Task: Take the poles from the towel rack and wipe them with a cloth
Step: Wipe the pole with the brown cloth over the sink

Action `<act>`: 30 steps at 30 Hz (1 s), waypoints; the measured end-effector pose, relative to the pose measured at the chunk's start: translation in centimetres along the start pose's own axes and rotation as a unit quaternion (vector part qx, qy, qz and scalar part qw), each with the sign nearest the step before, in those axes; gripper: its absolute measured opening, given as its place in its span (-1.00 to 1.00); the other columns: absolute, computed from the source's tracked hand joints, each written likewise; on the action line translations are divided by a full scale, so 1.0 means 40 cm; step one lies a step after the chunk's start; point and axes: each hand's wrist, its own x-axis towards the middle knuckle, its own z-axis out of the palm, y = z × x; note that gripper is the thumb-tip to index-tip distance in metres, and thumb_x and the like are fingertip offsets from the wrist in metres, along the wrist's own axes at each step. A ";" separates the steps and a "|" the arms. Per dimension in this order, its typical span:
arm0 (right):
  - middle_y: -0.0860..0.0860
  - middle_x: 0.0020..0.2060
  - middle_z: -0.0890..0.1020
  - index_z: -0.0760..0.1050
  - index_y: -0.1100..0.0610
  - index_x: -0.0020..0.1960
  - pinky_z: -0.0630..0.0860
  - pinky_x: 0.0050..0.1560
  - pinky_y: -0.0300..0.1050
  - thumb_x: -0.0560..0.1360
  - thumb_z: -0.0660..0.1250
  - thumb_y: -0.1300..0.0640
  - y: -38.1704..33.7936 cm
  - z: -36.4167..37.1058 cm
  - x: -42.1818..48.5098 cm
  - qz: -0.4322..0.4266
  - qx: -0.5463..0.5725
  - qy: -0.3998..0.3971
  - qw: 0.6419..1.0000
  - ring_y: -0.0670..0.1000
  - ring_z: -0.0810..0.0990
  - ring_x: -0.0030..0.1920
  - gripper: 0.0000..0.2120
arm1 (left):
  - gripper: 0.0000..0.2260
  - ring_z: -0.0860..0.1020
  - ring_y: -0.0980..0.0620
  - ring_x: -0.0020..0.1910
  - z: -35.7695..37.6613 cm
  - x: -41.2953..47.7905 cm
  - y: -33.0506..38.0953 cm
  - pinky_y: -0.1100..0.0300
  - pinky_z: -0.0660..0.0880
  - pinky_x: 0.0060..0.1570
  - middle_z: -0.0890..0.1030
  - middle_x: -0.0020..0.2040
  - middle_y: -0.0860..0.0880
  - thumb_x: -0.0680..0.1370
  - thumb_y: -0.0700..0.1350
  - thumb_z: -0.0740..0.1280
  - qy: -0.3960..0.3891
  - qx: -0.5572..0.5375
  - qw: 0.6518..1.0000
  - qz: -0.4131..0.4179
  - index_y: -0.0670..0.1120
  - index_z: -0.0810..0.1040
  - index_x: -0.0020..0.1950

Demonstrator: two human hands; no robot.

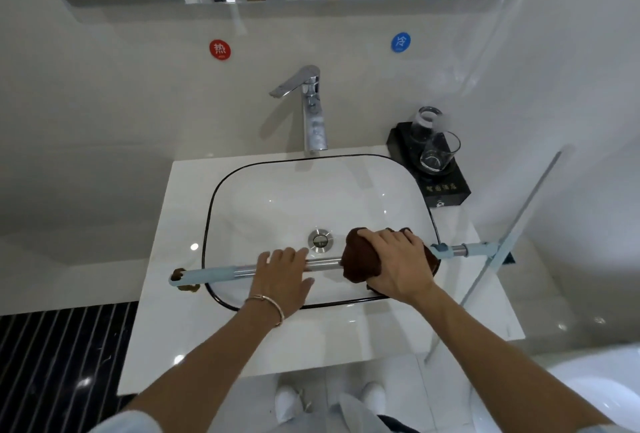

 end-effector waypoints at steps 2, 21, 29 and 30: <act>-0.08 0.11 0.58 0.33 -0.11 0.39 0.28 0.26 0.04 0.27 0.39 -0.14 0.003 -0.016 0.005 -0.010 0.017 -0.035 0.999 0.05 0.54 0.14 -0.30 | -0.68 0.53 -0.05 -0.40 0.004 0.024 0.059 0.08 0.46 -0.34 0.53 -0.36 -0.01 0.21 0.08 0.56 0.003 -0.004 1.000 -0.005 -0.05 0.57 -0.20; -0.10 0.14 0.56 0.32 -0.21 0.33 0.37 0.16 -0.01 0.31 0.37 -0.13 0.341 -0.174 -0.030 0.101 0.049 -0.166 0.980 0.04 0.54 0.13 -0.39 | -0.76 0.46 -0.12 -0.43 0.020 0.031 0.081 0.02 0.39 -0.36 0.45 -0.37 -0.11 0.44 0.02 0.36 0.002 0.076 0.996 -0.049 -0.14 0.47 -0.23; -0.12 0.20 0.50 0.31 -0.19 0.35 0.22 0.30 0.04 0.36 0.34 -0.14 0.227 -0.136 -0.023 0.046 0.075 -0.113 0.990 0.02 0.44 0.22 -0.43 | -0.70 0.45 -0.11 -0.48 -0.002 0.037 0.084 0.10 0.39 -0.40 0.45 -0.41 -0.08 0.28 -0.05 0.55 -0.022 0.064 0.997 -0.040 -0.13 0.47 -0.26; -0.12 0.20 0.50 0.32 -0.19 0.34 0.21 0.31 0.04 0.37 0.33 -0.13 0.218 -0.134 -0.017 0.040 0.071 -0.118 0.990 0.02 0.43 0.22 -0.44 | -0.70 0.45 -0.10 -0.49 -0.004 0.039 0.082 0.11 0.38 -0.41 0.45 -0.42 -0.07 0.26 -0.05 0.56 -0.022 0.063 0.997 -0.035 -0.13 0.47 -0.26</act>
